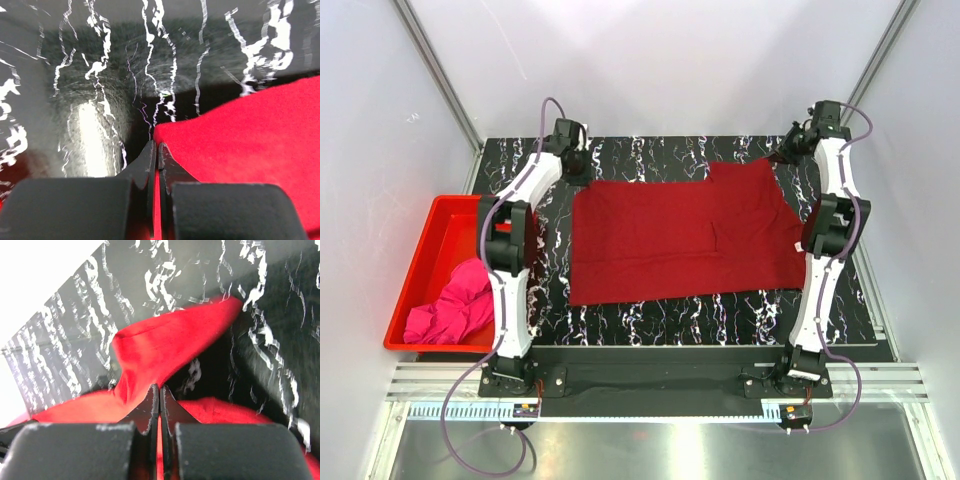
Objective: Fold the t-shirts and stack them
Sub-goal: Fold the tshirt
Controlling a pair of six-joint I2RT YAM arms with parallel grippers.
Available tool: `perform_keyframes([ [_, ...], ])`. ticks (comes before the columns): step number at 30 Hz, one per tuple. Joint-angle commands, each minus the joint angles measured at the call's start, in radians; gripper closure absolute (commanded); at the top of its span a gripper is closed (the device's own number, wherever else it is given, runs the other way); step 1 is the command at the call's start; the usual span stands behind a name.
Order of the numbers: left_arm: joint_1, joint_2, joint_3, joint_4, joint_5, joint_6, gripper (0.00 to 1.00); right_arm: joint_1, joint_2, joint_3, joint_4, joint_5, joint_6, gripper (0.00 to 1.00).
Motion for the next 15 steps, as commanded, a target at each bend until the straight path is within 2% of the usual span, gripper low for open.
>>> perform_keyframes([
  [1, -0.004, -0.108, -0.027, 0.034, -0.025, -0.007, 1.0, 0.007, -0.145, -0.079, -0.025, -0.048, 0.002, 1.0],
  [6, -0.013, -0.151, -0.07, -0.008, -0.048, -0.033, 1.0, 0.004, -0.286, -0.236, -0.006, -0.015, 0.003, 1.0],
  [11, -0.023, -0.185, -0.116, -0.046, -0.083, -0.07, 1.0, -0.004, -0.348, -0.349, -0.035, -0.024, -0.003, 1.0],
  [15, -0.029, -0.222, -0.171, -0.066, -0.14, -0.086, 1.0, -0.018, -0.437, -0.461, -0.02, 0.027, -0.006, 1.0],
])
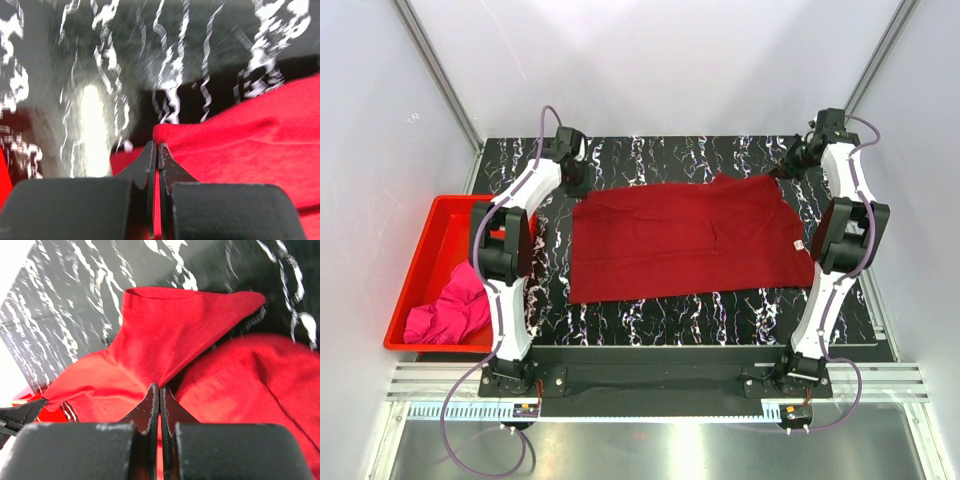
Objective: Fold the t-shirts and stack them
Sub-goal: Fold the tshirt
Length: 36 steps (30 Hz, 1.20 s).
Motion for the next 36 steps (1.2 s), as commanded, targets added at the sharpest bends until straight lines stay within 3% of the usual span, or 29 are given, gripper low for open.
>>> perform_keyframes([
  [1, -0.004, -0.106, -0.043, -0.023, -0.079, -0.026, 1.0, -0.02, -0.122, -0.086, 0.006, 0.035, -0.005, 1.0],
  [13, -0.044, -0.212, -0.181, -0.002, -0.123, -0.024, 1.0, -0.104, -0.226, -0.22, -0.058, 0.094, -0.008, 1.0],
  [36, -0.093, -0.379, -0.474, 0.06, -0.185, -0.043, 1.0, -0.116, -0.335, -0.426, -0.103, 0.204, -0.008, 1.0],
])
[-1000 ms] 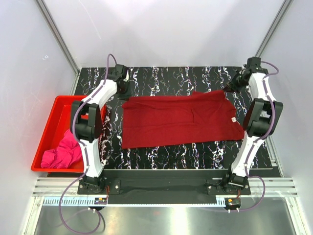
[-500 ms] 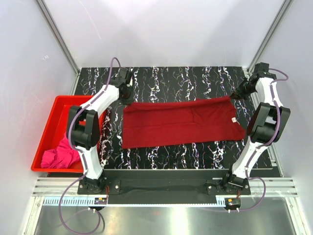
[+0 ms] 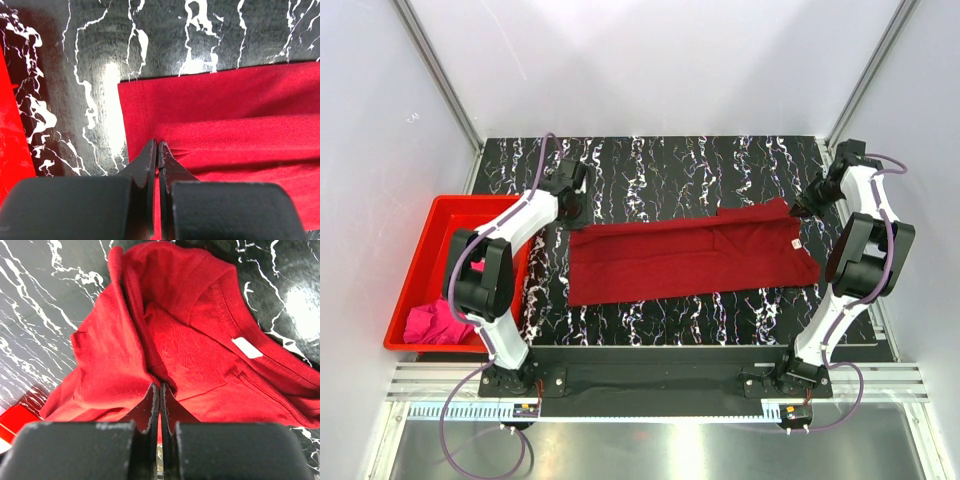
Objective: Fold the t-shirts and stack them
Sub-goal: Fold the tshirt
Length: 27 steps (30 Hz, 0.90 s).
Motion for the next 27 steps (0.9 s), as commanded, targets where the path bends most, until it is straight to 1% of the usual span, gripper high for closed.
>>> perform_keyframes([
  [1, -0.005, -0.046, -0.021, 0.034, -0.045, -0.004, 1.0, -0.007, -0.067, -0.012, -0.005, 0.054, -0.016, 1.0],
  [12, -0.034, -0.04, -0.043, 0.024, -0.057, -0.013, 1.0, -0.009, -0.113, -0.147, -0.002, 0.137, -0.01, 1.0],
  [16, -0.037, -0.064, -0.059, -0.026, -0.115, -0.059, 1.0, -0.012, -0.162, -0.242, 0.006, 0.195, 0.021, 1.0],
  [17, -0.042, -0.074, -0.064, -0.035, -0.14, -0.068, 0.98, -0.015, -0.177, -0.262, 0.019, 0.198, 0.032, 0.93],
  [18, -0.045, -0.09, -0.069, -0.046, -0.151, -0.091, 0.93, -0.015, -0.19, -0.293, 0.029, 0.198, 0.041, 0.84],
  [19, -0.048, -0.1, -0.069, -0.066, -0.163, -0.102, 0.82, -0.016, -0.205, -0.299, 0.032, 0.207, 0.047, 0.72],
  [20, -0.055, -0.119, -0.067, -0.077, -0.184, -0.11, 0.65, -0.016, -0.207, -0.29, 0.035, 0.207, 0.046, 0.63],
  [21, -0.06, -0.129, -0.067, -0.083, -0.192, -0.121, 0.6, -0.016, -0.205, -0.275, 0.032, 0.203, 0.038, 0.61],
  [23, -0.069, -0.153, -0.047, -0.112, -0.212, -0.124, 0.52, -0.015, -0.191, -0.22, 0.009, 0.206, 0.013, 0.56],
  [24, -0.071, -0.161, -0.034, -0.124, -0.217, -0.122, 0.52, -0.012, -0.191, -0.201, 0.004, 0.207, -0.008, 0.52],
  [26, -0.075, -0.179, -0.001, -0.147, -0.217, -0.121, 0.49, -0.01, -0.194, -0.172, 0.015, 0.214, -0.027, 0.5],
  [27, -0.075, -0.183, 0.006, -0.144, -0.203, -0.106, 0.47, -0.01, -0.19, -0.161, 0.021, 0.204, -0.039, 0.46],
])
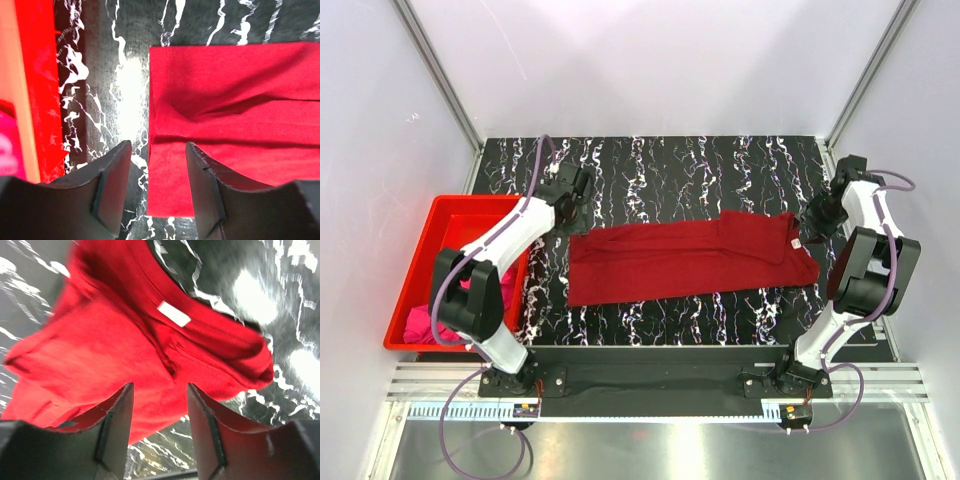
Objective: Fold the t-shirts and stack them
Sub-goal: Fold the tshirt
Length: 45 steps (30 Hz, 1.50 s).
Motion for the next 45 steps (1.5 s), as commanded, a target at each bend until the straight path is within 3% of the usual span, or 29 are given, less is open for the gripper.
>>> perform_keyframes([
  [1, -0.009, -0.051, 0.066, -0.004, -0.021, 0.007, 0.47, 0.001, -0.009, 0.083, 0.024, -0.001, -0.043, 0.45],
  [7, -0.02, 0.089, 0.145, 0.042, 0.168, 0.07, 0.59, 0.007, 0.092, 0.156, 0.067, -0.036, 0.014, 0.41],
  [9, -0.031, 0.132, 0.167, 0.057, 0.222, 0.081, 0.61, 0.006, 0.125, 0.162, 0.081, -0.036, 0.047, 0.57],
  [10, -0.039, 0.156, 0.173, 0.068, 0.243, 0.08, 0.64, 0.007, 0.141, 0.159, 0.11, -0.055, 0.058, 0.7],
  [13, -0.055, 0.198, 0.199, 0.079, 0.269, 0.074, 0.69, 0.007, 0.195, 0.15, 0.139, -0.093, 0.096, 0.88],
  [14, -0.059, 0.225, 0.207, 0.077, 0.292, 0.07, 0.7, 0.007, 0.209, 0.155, 0.143, -0.099, 0.106, 0.93],
  [17, -0.077, 0.282, 0.222, 0.087, 0.285, 0.06, 0.7, 0.006, 0.255, 0.158, 0.167, -0.095, 0.132, 0.93],
  [28, -0.089, 0.511, 0.375, 0.05, 0.256, 0.069, 0.69, -0.002, 0.462, 0.345, 0.126, -0.023, 0.12, 0.83],
  [32, -0.1, 0.43, 0.392, 0.037, 0.158, 0.058, 0.62, -0.002, 0.474, 0.445, 0.058, 0.005, 0.057, 0.77],
  [34, -0.1, 0.341, 0.377, 0.033, 0.132, 0.044, 0.57, -0.002, 0.438, 0.452, 0.028, 0.036, 0.038, 0.71],
  [37, -0.1, 0.224, 0.336, 0.008, 0.095, 0.02, 0.51, -0.002, 0.355, 0.426, 0.005, 0.076, 0.008, 0.48],
  [41, -0.079, 0.12, 0.262, -0.012, 0.116, -0.005, 0.45, 0.0, 0.255, 0.402, 0.002, 0.042, 0.009, 0.3],
  [45, -0.005, 0.057, 0.176, 0.019, 0.231, -0.025, 0.41, 0.003, 0.224, 0.417, 0.004, -0.091, 0.107, 0.21],
])
